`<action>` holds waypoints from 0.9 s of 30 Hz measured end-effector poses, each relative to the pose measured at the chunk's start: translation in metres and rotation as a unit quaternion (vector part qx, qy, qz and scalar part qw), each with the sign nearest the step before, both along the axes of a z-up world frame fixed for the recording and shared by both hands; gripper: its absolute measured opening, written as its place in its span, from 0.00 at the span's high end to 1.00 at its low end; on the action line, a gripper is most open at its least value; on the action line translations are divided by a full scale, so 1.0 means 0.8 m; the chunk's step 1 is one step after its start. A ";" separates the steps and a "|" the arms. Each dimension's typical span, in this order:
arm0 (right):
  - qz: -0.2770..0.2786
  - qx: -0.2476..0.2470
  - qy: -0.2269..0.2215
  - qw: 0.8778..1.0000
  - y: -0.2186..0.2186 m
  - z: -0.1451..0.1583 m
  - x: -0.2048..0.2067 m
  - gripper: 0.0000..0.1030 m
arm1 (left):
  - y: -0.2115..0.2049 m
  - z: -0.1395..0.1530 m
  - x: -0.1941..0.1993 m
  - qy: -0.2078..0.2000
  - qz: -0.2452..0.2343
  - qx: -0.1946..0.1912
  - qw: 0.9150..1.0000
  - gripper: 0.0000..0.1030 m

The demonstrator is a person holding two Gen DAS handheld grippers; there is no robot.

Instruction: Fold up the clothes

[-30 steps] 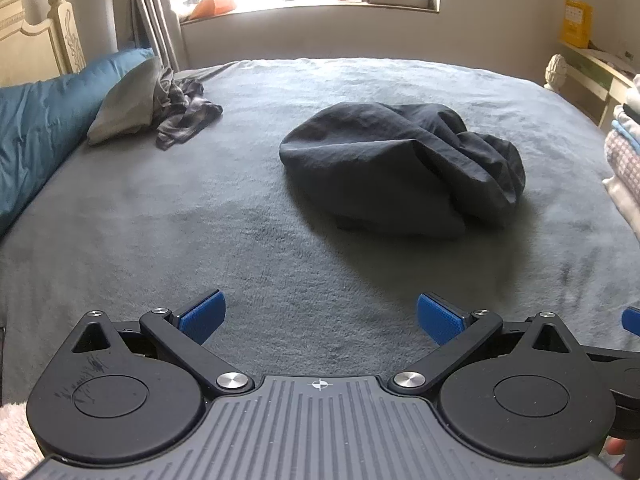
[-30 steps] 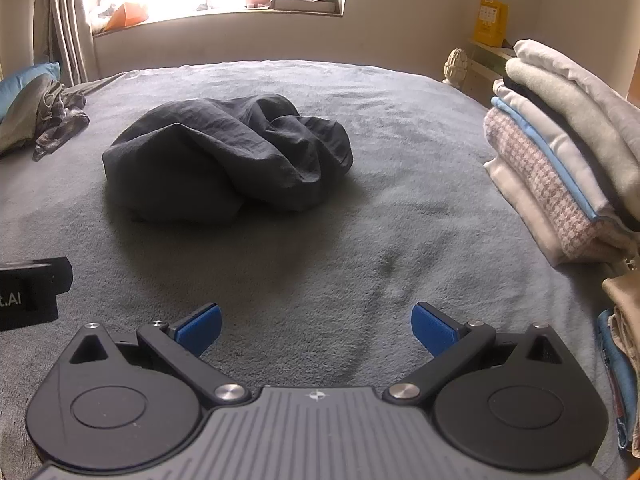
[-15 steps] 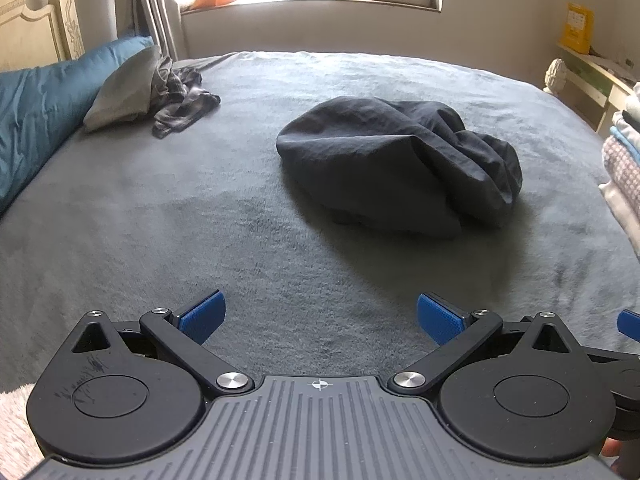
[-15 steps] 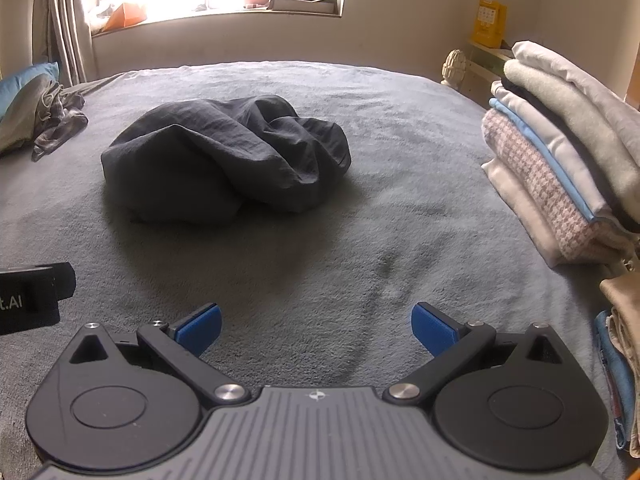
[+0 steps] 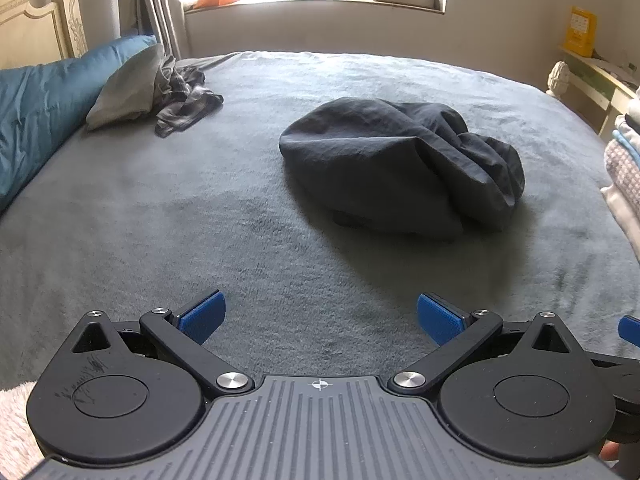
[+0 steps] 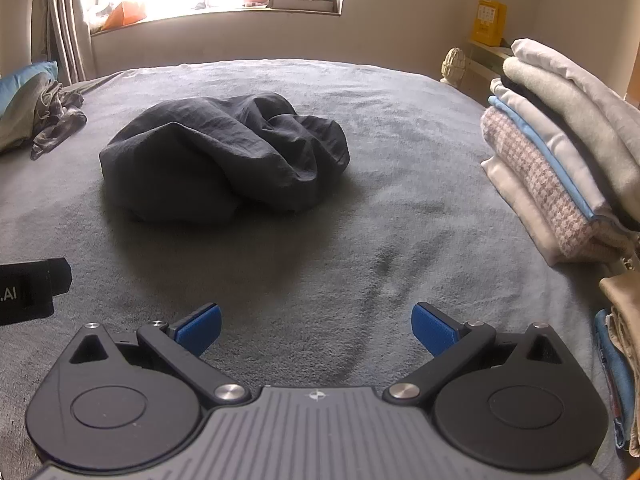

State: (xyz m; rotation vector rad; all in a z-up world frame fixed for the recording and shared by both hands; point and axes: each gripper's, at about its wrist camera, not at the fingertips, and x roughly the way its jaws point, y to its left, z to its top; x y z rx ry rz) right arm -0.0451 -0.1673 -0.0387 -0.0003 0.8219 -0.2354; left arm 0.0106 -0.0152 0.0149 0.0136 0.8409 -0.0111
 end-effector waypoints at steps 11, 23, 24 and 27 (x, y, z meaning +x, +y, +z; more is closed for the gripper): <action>0.001 -0.002 0.001 1.000 0.001 0.000 -0.001 0.00 | 0.001 -0.001 0.000 0.004 0.000 -0.001 1.000 0.00; 0.002 0.001 0.001 1.000 0.001 -0.003 0.000 0.00 | 0.007 -0.002 0.002 -0.009 -0.009 -0.013 1.000 0.00; 0.003 0.002 0.000 1.000 0.001 -0.003 0.000 0.00 | 0.008 -0.002 0.003 -0.012 -0.009 -0.015 1.000 0.00; 0.003 0.004 -0.002 1.000 0.000 -0.004 0.000 0.00 | 0.010 -0.002 0.004 -0.020 -0.011 -0.021 1.000 0.00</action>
